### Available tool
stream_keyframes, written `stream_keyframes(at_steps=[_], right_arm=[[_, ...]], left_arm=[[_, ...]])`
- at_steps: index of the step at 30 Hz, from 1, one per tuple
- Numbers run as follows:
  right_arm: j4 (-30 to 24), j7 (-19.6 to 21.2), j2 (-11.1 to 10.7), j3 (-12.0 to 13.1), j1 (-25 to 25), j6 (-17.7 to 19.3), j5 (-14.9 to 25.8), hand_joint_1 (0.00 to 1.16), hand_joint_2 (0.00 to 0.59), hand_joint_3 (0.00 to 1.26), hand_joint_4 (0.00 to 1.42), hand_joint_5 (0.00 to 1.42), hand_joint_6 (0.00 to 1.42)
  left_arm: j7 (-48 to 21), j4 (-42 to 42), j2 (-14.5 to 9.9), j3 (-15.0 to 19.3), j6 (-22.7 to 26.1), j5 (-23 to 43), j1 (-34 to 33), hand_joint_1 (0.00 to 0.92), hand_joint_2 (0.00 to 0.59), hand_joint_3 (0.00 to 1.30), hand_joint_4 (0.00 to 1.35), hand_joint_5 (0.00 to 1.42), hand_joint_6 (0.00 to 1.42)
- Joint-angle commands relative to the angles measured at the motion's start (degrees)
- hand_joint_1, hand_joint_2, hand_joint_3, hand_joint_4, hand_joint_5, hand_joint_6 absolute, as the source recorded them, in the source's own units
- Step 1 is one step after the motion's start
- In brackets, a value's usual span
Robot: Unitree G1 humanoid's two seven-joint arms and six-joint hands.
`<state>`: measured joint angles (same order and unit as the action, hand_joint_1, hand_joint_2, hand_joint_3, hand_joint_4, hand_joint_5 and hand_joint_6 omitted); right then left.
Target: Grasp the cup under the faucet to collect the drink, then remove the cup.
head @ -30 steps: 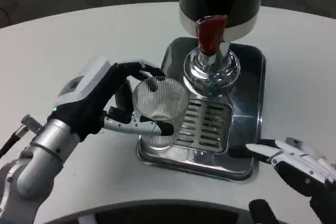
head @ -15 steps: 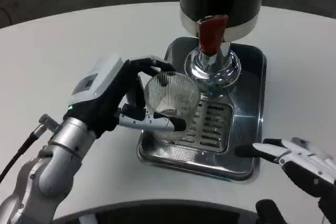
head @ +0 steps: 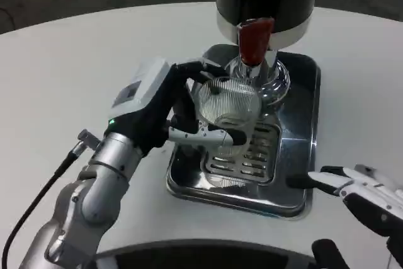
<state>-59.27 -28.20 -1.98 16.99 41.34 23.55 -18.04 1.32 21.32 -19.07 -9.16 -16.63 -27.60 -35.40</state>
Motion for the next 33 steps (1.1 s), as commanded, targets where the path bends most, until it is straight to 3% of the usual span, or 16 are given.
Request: stream_keyframes(at_steps=[1,20,33], right_arm=[[-0.7,0.9,-0.6,0.5,0.0,-0.7,1.2,0.49,0.557,0.28,0.23,0.15,0.05],[-0.7,0.9,-1.2,-2.0,-1.8,-3.1,-0.5,0.49,0.557,0.28,0.24,0.15,0.05],[-0.7,1.0,-1.2,-2.0,-2.1,-3.7,-0.6,0.49,0.557,0.28,0.24,0.15,0.05]], left_arm=[[-0.2,0.7,0.6,-1.3,0.9,-0.4,0.1,0.779,0.078,0.73,0.77,0.97,0.95],[-0.4,0.1,-0.7,-1.4,0.8,-0.3,0.6,0.777,0.08,0.73,0.76,0.97,0.94],[-0.5,-0.1,0.4,-2.3,1.1,-0.5,-0.2,0.776,0.08,0.73,0.76,0.98,0.94]])
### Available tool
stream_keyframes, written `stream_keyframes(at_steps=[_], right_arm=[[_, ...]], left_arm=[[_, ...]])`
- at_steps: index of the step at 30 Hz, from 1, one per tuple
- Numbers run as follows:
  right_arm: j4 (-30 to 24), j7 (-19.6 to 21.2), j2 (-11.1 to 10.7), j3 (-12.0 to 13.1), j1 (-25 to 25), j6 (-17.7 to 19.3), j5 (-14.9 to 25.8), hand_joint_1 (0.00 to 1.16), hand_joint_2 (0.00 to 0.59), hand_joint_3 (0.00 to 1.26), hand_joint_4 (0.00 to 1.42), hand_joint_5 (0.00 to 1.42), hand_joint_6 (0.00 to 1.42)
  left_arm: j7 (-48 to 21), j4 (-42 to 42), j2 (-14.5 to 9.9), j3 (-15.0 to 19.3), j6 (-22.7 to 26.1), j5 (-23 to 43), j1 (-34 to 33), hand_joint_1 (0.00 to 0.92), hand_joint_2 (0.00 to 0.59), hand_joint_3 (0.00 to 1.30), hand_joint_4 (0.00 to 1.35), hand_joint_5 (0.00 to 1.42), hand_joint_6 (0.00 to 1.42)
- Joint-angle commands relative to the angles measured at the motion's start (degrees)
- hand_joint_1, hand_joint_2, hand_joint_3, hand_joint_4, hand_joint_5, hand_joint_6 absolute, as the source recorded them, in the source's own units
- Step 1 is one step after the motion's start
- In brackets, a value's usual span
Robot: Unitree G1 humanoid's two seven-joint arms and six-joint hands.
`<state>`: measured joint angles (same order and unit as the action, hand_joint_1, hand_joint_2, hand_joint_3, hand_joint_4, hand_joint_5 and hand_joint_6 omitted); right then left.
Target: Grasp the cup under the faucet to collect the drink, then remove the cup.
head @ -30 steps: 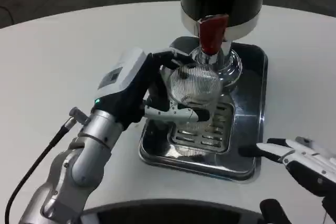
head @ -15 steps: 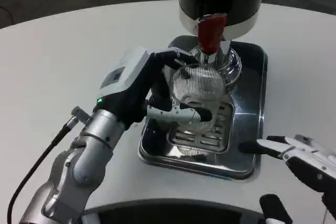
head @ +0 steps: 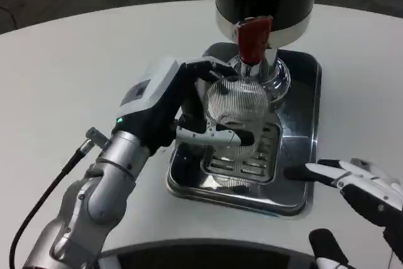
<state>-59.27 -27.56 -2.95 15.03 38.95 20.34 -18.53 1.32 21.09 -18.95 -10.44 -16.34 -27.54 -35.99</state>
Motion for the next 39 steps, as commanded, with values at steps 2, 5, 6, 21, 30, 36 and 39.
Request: stream_keyframes(at_steps=[2,5,6,21,30,36,39], right_arm=[[-0.7,0.3,-0.3,-0.1,0.3,-0.5,-0.1,0.49,0.557,0.28,0.24,0.15,0.05],[-0.7,0.3,-0.3,-0.1,0.4,-0.6,-0.1,0.49,0.557,0.28,0.24,0.16,0.05],[-0.7,0.4,-0.3,0.0,0.4,-0.6,-0.1,0.49,0.557,0.29,0.24,0.16,0.05],[-0.7,0.5,-0.1,-0.1,0.7,-0.5,0.0,0.49,0.557,0.29,0.24,0.16,0.05],[-0.7,0.6,-0.3,0.4,0.7,-0.9,0.3,0.49,0.557,0.29,0.24,0.16,0.05],[-0.7,0.7,-0.2,0.2,0.5,-1.2,0.2,0.49,0.557,0.29,0.24,0.16,0.05],[-0.7,0.7,-0.2,0.2,0.5,-1.3,0.2,0.49,0.557,0.29,0.24,0.16,0.05]], left_arm=[[-0.6,0.1,0.4,-1.1,0.9,-0.5,0.4,0.776,0.08,0.73,0.76,0.98,0.94],[-0.7,0.1,0.4,-1.2,0.9,-0.5,0.3,0.776,0.081,0.73,0.76,0.98,0.94],[-0.7,0.0,0.5,-1.3,0.9,-0.5,0.4,0.776,0.081,0.73,0.76,0.98,0.94],[-0.6,-0.1,1.3,-2.3,1.4,-0.5,0.0,0.768,0.079,0.73,0.76,0.99,0.94],[-0.4,0.7,1.4,-2.6,1.5,-0.6,-0.3,0.767,0.079,0.72,0.74,0.98,0.94],[-0.4,0.7,1.5,-2.7,1.5,-0.6,-0.3,0.77,0.057,0.72,0.74,0.96,0.96],[-0.3,0.6,1.5,-2.7,1.6,-0.7,-0.2,0.766,0.04,0.69,0.71,0.95,0.96]])
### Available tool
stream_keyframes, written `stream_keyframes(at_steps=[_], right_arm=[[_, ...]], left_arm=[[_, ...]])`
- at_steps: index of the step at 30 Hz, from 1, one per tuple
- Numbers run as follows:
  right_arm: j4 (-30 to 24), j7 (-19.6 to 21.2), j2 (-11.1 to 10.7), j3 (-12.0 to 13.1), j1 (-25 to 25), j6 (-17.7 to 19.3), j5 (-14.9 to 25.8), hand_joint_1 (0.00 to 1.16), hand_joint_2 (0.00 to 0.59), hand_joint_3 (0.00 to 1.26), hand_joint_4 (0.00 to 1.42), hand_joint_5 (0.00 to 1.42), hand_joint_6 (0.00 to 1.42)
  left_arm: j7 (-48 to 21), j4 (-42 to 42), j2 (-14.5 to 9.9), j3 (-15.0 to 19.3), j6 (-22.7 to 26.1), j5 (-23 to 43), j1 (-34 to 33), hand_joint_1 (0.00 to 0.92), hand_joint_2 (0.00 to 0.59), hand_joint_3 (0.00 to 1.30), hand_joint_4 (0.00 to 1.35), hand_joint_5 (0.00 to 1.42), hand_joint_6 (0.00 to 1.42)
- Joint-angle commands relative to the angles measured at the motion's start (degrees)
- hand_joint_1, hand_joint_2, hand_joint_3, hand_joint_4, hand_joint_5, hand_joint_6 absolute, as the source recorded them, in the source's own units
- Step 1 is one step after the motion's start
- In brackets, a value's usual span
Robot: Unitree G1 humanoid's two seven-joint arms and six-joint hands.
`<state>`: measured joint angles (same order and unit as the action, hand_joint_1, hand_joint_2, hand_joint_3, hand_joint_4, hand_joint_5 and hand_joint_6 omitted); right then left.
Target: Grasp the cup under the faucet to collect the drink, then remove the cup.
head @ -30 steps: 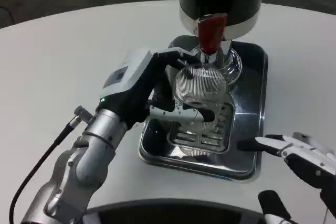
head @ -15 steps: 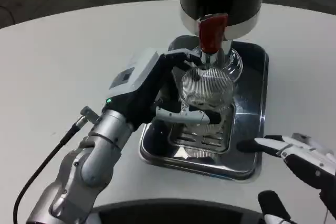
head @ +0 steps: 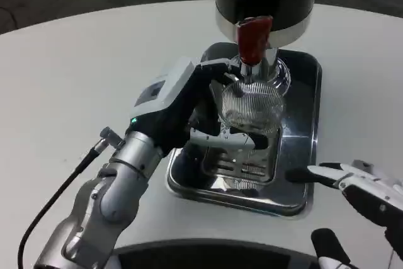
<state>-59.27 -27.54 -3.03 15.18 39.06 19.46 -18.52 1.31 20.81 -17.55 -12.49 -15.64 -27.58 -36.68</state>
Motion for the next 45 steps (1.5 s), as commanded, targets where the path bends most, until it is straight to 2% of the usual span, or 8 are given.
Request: stream_keyframes(at_steps=[1,8,10,15,17,21,38,45], right_arm=[[-0.7,0.7,-0.2,0.0,0.5,-0.4,0.2,0.49,0.557,0.29,0.24,0.16,0.05],[-0.7,0.8,0.0,-0.3,0.6,-0.5,0.1,0.49,0.557,0.29,0.24,0.16,0.05],[-0.7,0.8,0.0,-0.5,0.6,-0.4,0.0,0.49,0.557,0.29,0.24,0.16,0.05],[-0.7,0.8,0.1,-0.7,0.6,-0.3,-0.1,0.49,0.557,0.29,0.24,0.17,0.05],[-0.7,0.9,0.1,-0.7,0.8,-0.2,-0.1,0.49,0.557,0.29,0.24,0.17,0.05],[-0.7,0.9,0.0,-0.7,1.0,-0.2,0.0,0.49,0.557,0.29,0.24,0.17,0.05],[-0.7,1.1,0.0,-0.8,0.9,-0.1,0.1,0.5,0.565,0.29,0.25,0.17,0.05],[-0.7,1.1,0.0,-1.0,0.7,-0.3,-0.1,0.5,0.565,0.29,0.25,0.17,0.05]], left_arm=[[-0.2,0.9,0.1,-0.6,1.0,-0.7,0.5,0.763,0.039,0.68,0.69,0.94,0.96],[-0.3,0.6,-0.1,-0.5,1.0,-0.7,0.8,0.726,0.041,0.54,0.49,0.83,0.92],[-0.4,0.5,-0.2,-0.4,1.0,-0.5,0.8,0.654,0.062,0.47,0.39,0.73,0.83],[-1.1,0.1,-0.3,-0.4,1.0,-0.2,1.0,0.434,0.11,0.37,0.25,0.69,0.73],[-1.3,0.0,-0.4,-0.3,1.1,-0.2,1.0,0.392,0.115,0.34,0.22,0.63,0.7],[-1.4,-0.1,-0.4,-0.2,1.1,-0.1,1.1,0.382,0.121,0.28,0.11,0.48,0.53],[-1.0,-1.0,-0.3,0.6,0.6,0.8,1.7,0.376,0.1,0.26,0.03,0.33,0.4],[-1.5,-2.0,-0.9,1.8,1.5,1.5,2.7,0.325,0.062,0.06,0.0,0.2,0.25]])
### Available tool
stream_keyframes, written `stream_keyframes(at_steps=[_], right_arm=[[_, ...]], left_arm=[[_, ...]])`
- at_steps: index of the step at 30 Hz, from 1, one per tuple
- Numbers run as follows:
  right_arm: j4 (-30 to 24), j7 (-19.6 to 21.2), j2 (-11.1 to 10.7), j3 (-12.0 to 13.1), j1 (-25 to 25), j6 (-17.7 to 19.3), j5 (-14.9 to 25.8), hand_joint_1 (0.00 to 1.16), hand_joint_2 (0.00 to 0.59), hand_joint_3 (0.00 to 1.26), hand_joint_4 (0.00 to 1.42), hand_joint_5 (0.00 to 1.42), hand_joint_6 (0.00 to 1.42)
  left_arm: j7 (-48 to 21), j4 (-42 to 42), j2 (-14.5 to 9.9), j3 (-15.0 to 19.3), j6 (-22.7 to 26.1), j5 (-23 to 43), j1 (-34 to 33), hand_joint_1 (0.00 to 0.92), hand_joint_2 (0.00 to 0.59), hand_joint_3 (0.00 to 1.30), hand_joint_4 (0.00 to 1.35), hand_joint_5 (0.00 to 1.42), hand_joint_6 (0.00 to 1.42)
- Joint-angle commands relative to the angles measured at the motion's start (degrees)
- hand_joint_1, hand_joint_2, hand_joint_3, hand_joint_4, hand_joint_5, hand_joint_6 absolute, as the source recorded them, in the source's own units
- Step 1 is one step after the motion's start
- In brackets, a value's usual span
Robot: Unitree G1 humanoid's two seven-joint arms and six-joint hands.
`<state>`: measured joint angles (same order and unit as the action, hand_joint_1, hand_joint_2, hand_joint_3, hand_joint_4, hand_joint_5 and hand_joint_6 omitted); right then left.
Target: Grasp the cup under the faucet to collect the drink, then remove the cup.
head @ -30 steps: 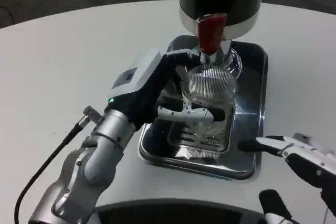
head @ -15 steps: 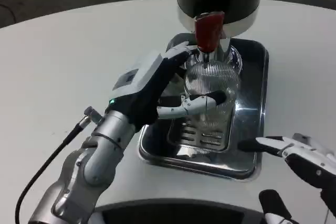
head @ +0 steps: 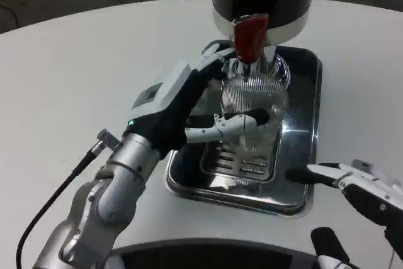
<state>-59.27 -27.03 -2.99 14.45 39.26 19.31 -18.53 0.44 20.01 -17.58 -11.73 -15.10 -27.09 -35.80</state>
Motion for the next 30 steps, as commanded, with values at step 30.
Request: stream_keyframes(at_steps=[30], right_arm=[[-0.7,0.6,0.2,-2.2,-0.2,-1.0,-1.5,0.5,0.565,0.29,0.25,0.17,0.05]], left_arm=[[-12.0,-12.3,-5.1,12.1,7.1,16.8,11.1,0.001,0.04,0.0,0.0,0.09,0.1]])
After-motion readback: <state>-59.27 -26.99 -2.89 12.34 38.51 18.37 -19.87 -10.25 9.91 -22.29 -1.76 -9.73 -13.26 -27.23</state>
